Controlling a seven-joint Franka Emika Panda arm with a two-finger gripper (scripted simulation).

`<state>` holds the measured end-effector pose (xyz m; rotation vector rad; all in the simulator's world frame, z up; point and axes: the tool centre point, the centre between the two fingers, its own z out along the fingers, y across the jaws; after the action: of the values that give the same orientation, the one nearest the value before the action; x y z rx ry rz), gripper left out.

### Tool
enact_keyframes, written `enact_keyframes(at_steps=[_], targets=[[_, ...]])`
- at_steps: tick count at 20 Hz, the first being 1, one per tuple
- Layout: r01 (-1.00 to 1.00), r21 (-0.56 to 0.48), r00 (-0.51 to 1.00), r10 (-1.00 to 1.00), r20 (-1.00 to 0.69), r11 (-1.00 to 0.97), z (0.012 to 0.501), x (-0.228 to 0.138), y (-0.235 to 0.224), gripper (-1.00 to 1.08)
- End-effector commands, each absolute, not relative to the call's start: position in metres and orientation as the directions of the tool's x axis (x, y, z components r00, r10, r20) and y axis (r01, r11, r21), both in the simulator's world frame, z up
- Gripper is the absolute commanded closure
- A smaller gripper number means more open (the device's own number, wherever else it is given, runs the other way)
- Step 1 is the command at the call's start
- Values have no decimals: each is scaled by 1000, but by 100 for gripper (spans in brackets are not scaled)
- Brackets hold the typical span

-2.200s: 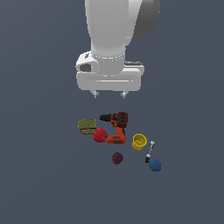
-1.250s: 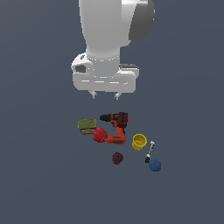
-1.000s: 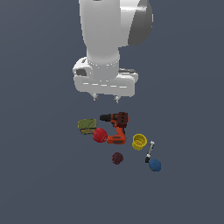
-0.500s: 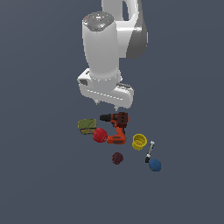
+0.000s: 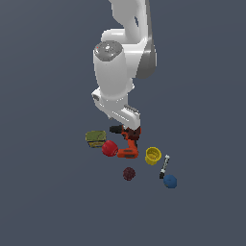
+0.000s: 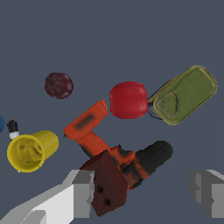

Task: Pick up a designated object from a clutter of objects.

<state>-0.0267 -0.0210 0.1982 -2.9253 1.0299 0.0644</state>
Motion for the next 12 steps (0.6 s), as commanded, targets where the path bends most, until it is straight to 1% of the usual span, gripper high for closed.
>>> enact_keyframes(at_steps=[1, 12], targets=[[-684, -21, 729, -682, -58, -729, 185, -31, -21, -60], [-884, 2, 467, -881, -76, -468, 131, -56, -24, -60]])
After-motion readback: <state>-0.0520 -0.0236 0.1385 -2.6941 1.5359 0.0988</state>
